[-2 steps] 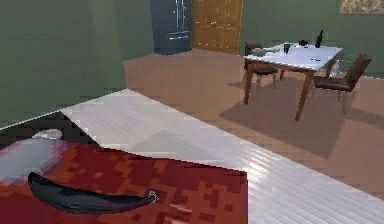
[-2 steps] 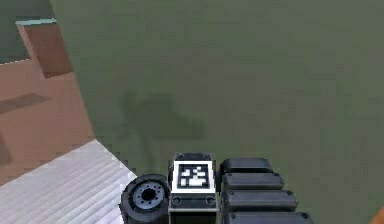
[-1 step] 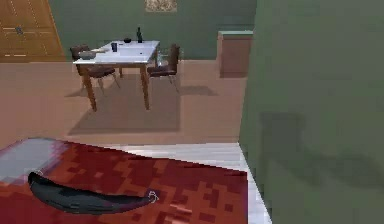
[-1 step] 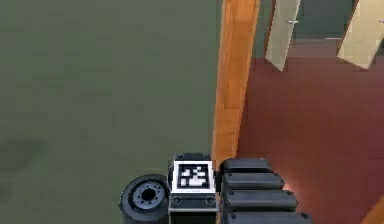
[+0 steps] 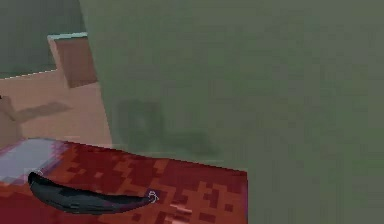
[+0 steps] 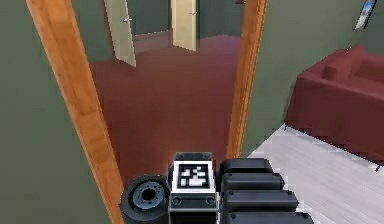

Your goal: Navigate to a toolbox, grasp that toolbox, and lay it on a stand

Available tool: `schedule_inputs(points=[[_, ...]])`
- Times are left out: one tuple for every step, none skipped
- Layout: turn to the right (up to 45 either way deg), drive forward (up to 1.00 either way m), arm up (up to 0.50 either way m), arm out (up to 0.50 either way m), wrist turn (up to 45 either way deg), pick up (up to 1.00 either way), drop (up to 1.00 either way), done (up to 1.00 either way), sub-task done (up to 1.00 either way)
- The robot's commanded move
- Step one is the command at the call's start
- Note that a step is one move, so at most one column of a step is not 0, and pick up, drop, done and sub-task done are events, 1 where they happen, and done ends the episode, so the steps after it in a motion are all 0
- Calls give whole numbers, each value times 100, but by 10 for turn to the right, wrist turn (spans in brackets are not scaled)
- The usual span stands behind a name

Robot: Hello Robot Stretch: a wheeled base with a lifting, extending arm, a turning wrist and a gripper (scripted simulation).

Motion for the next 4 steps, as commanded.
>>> schedule_inputs(points=[[0, 20, 0, 0, 0, 0, 0, 0, 0], [450, 0, 0, 0, 0, 0, 0, 0, 0], [450, 0, 0, 0, 0, 0, 0, 0, 0], [420, 0, 0, 0, 0, 0, 0, 0, 0]])
